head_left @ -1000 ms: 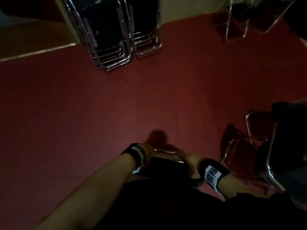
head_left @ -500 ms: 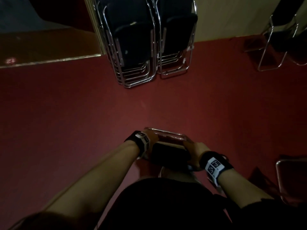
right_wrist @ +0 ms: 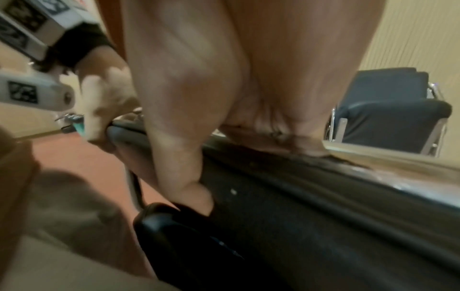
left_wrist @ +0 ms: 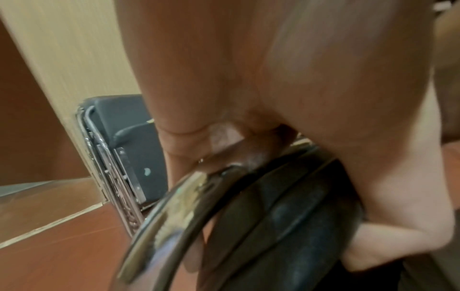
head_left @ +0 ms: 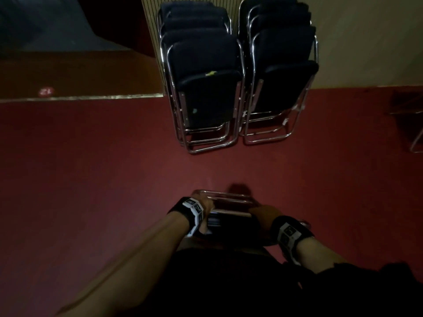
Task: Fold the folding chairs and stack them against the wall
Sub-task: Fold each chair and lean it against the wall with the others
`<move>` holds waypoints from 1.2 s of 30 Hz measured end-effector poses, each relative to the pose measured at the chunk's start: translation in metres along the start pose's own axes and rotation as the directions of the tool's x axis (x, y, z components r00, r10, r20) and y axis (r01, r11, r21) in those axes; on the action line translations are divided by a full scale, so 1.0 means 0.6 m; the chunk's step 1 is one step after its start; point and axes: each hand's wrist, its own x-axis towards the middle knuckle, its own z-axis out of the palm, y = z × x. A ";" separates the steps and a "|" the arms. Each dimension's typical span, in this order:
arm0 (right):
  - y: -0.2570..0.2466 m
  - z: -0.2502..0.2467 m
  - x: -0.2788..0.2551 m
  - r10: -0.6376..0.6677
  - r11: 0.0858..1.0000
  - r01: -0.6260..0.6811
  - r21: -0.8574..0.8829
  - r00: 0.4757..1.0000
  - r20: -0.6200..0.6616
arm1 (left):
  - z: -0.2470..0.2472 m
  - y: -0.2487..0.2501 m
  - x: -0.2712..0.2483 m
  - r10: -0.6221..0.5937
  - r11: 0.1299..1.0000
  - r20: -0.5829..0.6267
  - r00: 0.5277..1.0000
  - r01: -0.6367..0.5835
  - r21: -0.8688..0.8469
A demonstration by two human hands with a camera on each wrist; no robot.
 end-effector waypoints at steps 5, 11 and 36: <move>-0.006 -0.125 0.111 -0.014 0.996 0.015 -0.087 1.000 0.017 | -0.097 -0.115 0.093 -0.031 0.990 0.018 0.999 0.033 -0.139; -0.037 -0.301 0.269 -0.057 0.986 0.049 -0.161 0.997 -0.043 | -0.203 -0.270 0.157 -0.026 0.986 -0.146 0.989 0.002 -0.165; 0.262 -0.641 0.596 -0.102 0.988 0.079 -0.134 0.979 -0.174 | -0.653 -0.374 0.399 -0.037 0.951 -0.052 0.998 0.019 -0.308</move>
